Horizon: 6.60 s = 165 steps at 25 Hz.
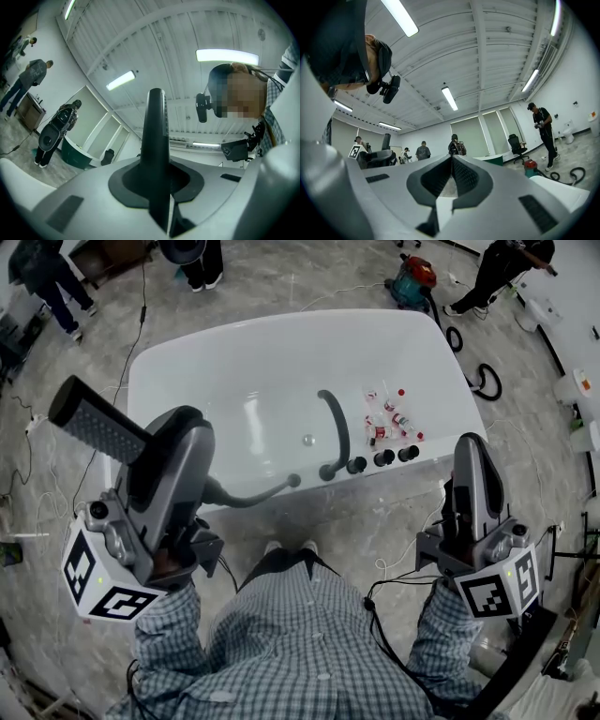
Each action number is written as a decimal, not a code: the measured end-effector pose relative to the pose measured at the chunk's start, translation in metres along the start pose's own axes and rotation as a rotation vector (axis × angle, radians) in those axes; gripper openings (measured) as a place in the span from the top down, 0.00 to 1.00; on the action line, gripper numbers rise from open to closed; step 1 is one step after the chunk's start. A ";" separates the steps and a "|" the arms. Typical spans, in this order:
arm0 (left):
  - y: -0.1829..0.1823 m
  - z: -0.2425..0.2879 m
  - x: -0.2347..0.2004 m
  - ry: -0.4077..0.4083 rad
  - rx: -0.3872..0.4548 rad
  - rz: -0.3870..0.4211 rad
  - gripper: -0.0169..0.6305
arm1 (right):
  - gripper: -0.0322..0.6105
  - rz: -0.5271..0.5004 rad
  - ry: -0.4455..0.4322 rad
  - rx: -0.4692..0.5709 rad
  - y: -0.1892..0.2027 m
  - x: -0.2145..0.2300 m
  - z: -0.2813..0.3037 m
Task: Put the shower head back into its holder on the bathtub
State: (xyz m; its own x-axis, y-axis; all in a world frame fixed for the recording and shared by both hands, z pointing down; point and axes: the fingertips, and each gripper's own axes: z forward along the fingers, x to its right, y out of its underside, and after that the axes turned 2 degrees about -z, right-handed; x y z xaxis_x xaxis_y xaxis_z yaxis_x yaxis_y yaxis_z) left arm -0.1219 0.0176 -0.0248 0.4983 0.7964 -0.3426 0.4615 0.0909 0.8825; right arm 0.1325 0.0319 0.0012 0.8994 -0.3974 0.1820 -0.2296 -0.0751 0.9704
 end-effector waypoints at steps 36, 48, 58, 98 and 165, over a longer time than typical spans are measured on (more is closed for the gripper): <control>0.116 0.010 -0.043 -0.048 -0.138 -0.069 0.86 | 0.92 -0.015 -0.029 -0.285 0.143 0.014 0.003; 0.165 0.013 -0.068 -0.083 -0.166 -0.088 0.86 | 0.92 -0.005 0.003 -0.360 0.192 0.036 -0.006; 0.185 0.009 -0.083 -0.078 -0.176 -0.059 0.86 | 0.92 -0.017 -0.016 -0.395 0.213 0.022 -0.008; 0.321 0.023 -0.162 -0.197 -0.201 0.054 0.86 | 0.92 0.044 0.032 -0.467 0.296 0.067 0.004; 0.588 -0.016 -0.177 0.033 -0.671 0.308 0.87 | 0.92 0.237 0.082 -0.563 0.436 0.090 -0.063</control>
State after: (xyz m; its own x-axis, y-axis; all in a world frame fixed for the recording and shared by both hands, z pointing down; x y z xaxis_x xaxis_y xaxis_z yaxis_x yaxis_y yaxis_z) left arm 0.0495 -0.0599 0.5602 0.5058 0.8614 -0.0471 -0.2492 0.1982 0.9480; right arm 0.1366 0.0209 0.4503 0.8789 -0.2706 0.3929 -0.2153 0.5099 0.8329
